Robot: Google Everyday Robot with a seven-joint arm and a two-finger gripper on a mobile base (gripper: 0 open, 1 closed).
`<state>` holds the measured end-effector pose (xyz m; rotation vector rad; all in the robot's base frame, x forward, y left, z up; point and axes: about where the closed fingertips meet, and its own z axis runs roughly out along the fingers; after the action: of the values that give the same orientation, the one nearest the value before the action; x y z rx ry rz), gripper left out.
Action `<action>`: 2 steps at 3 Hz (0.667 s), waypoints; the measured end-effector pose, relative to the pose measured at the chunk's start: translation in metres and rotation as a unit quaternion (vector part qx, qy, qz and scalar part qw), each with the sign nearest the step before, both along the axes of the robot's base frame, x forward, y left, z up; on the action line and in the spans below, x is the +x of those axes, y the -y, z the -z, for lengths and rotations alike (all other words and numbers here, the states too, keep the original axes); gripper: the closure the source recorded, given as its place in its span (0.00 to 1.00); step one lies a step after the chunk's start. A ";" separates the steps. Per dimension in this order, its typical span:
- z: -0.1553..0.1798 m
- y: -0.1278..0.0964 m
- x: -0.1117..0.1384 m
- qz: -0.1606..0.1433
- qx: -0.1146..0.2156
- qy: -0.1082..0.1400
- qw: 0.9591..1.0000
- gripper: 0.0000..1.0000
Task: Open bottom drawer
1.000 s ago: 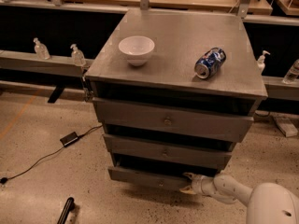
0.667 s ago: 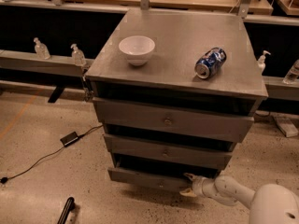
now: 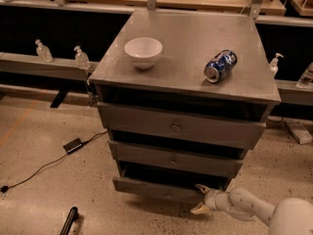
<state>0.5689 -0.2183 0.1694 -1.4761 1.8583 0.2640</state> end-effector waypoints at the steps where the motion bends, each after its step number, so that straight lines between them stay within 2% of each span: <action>1: -0.002 0.004 -0.021 0.005 0.014 -0.012 1.000 0.28; 2: -0.011 0.014 -0.073 0.015 0.054 -0.034 0.998 0.28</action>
Offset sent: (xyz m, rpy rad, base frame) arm -0.1312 -0.0293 0.0404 0.2302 0.0366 -0.0399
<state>0.4955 -0.2327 0.1801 -1.3809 1.8886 0.3977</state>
